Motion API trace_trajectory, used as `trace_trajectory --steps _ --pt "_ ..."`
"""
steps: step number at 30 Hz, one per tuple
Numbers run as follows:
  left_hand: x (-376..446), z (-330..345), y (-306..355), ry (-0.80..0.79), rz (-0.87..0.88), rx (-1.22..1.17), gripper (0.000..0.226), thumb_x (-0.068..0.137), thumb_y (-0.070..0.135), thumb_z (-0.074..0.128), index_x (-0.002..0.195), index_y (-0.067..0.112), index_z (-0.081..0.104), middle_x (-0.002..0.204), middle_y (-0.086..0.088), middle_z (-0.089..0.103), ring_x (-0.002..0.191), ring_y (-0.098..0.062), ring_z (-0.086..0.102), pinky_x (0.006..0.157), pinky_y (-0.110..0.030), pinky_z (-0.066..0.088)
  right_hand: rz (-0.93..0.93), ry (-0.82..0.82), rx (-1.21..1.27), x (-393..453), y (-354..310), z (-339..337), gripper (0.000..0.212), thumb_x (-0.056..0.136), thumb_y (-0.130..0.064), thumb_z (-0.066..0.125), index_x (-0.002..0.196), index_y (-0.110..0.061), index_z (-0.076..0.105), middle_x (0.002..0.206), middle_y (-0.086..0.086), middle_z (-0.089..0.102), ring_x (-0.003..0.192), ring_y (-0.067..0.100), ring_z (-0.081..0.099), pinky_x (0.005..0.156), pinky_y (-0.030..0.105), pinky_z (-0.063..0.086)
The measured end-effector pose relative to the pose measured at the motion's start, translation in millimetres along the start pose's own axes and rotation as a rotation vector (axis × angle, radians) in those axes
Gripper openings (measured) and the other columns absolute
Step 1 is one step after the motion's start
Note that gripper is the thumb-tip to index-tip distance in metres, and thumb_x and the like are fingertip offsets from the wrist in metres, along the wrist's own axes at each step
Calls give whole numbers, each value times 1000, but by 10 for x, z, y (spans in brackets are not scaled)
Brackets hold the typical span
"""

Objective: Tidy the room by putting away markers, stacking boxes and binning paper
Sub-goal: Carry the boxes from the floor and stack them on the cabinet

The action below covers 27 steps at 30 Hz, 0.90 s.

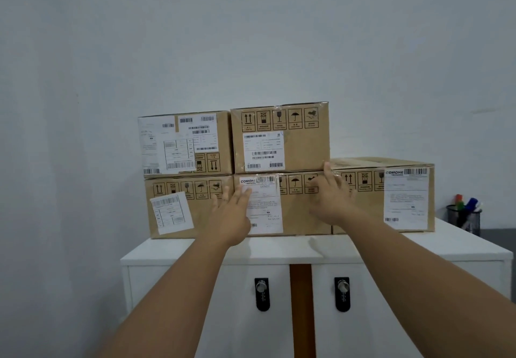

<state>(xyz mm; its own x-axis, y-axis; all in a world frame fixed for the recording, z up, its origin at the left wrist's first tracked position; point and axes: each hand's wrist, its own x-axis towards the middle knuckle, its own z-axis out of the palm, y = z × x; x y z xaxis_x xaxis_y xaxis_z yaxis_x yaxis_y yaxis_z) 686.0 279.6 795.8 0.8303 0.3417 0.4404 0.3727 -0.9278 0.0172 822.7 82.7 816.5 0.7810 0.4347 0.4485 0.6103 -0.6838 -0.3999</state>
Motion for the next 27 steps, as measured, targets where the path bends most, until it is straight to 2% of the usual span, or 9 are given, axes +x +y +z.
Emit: trace_trajectory --steps 4,7,9,12,15,19,23,27 --pt "-276 27 -82 -16 3 -74 71 98 16 38 157 26 0 165 -1 -6 151 -28 -12 118 -48 -11 10 89 68 -52 -22 12 49 84 -22 62 130 -34 49 162 -3 14 149 30 6 119 57 7" --pt "-643 55 -329 -36 -23 -108 69 97 15 41 157 25 7 165 -1 -2 151 -27 -10 119 -45 -9 -60 142 49 -204 -194 175 41 83 -25 59 124 -31 54 151 3 37 143 28 25 118 49 19" --pt "-953 74 -582 -52 -85 -128 68 97 15 43 157 22 11 165 -1 3 151 -27 -5 120 -45 -5 -116 92 73 -398 -403 327 40 83 -26 58 123 -30 55 151 5 36 142 26 25 116 43 21" --pt "-1457 34 -992 -89 -211 -151 69 95 16 45 156 21 15 165 -2 6 151 -27 -2 120 -47 -4 -192 -12 192 -714 -792 555 38 85 -22 60 123 -27 55 152 7 30 141 29 22 111 43 26" --pt "-2038 -73 -1372 -96 -366 -269 68 97 18 48 156 22 15 165 0 7 151 -24 2 122 -44 -2 -234 -131 213 -979 -1256 825 37 85 -25 60 123 -25 57 149 11 33 139 32 23 111 42 25" --pt "-3036 -182 -1865 -17 -664 -485 66 98 21 53 155 21 22 163 0 15 149 -18 16 121 -33 12 -252 -360 276 -1516 -1968 1285 37 86 -29 60 124 -27 58 143 12 39 134 34 29 106 41 33" --pt "-4241 -166 -2399 -18 -961 -519 63 97 21 55 154 20 26 160 -4 23 145 -23 26 116 -34 22 -298 -646 325 -2384 -2654 1894 37 86 -30 59 123 -25 59 134 15 49 125 33 42 106 40 39" --pt "-5559 -82 -2793 -23 -1235 -523 62 96 21 57 152 20 30 159 -6 28 143 -26 31 115 -36 27 -348 -945 337 -3367 -3211 2530 40 84 -29 64 123 -24 59 133 9 52 121 30 49 105 39 42"
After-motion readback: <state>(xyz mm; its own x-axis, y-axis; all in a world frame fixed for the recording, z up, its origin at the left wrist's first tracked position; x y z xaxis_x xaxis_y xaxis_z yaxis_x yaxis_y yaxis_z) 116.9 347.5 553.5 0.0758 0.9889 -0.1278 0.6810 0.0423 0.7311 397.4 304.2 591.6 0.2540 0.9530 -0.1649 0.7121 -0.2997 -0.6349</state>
